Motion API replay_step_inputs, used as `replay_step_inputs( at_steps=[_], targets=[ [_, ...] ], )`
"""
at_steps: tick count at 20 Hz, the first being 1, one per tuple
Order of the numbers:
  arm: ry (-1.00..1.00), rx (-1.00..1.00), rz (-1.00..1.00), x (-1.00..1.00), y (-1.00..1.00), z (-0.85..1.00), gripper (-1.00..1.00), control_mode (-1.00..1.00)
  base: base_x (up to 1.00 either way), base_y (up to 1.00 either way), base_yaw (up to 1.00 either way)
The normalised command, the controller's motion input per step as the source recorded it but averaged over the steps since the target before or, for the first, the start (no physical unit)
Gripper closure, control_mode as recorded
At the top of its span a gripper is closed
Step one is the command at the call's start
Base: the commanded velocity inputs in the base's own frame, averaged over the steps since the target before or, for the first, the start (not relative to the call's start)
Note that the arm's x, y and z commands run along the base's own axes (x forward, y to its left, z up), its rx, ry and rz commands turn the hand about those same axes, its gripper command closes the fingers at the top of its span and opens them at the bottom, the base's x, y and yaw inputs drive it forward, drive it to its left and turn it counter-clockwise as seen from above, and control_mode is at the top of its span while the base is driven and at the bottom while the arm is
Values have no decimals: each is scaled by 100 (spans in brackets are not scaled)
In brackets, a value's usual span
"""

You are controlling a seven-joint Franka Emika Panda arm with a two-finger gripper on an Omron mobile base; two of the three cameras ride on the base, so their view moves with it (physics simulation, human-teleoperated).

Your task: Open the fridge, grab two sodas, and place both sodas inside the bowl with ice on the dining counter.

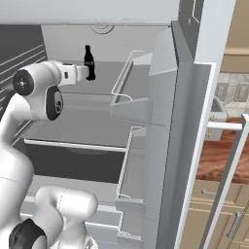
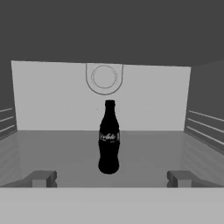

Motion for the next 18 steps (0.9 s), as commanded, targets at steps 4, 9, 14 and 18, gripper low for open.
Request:
replay_step_inputs(
  at_steps=[4, 9, 14, 18],
  targets=[
    [4, 0, 0, 41, 0, 0, -100, -100, 0, 0, 0],
    [9, 0, 0, 34, 0, 0, -100, -100, 0, 0, 0],
    [14, 0, 0, 53, 0, 0, -100, -100, 0, 0, 0],
    [9, 0, 0, 50, 0, 0, -100, -100, 0, 0, 0]
  ],
)
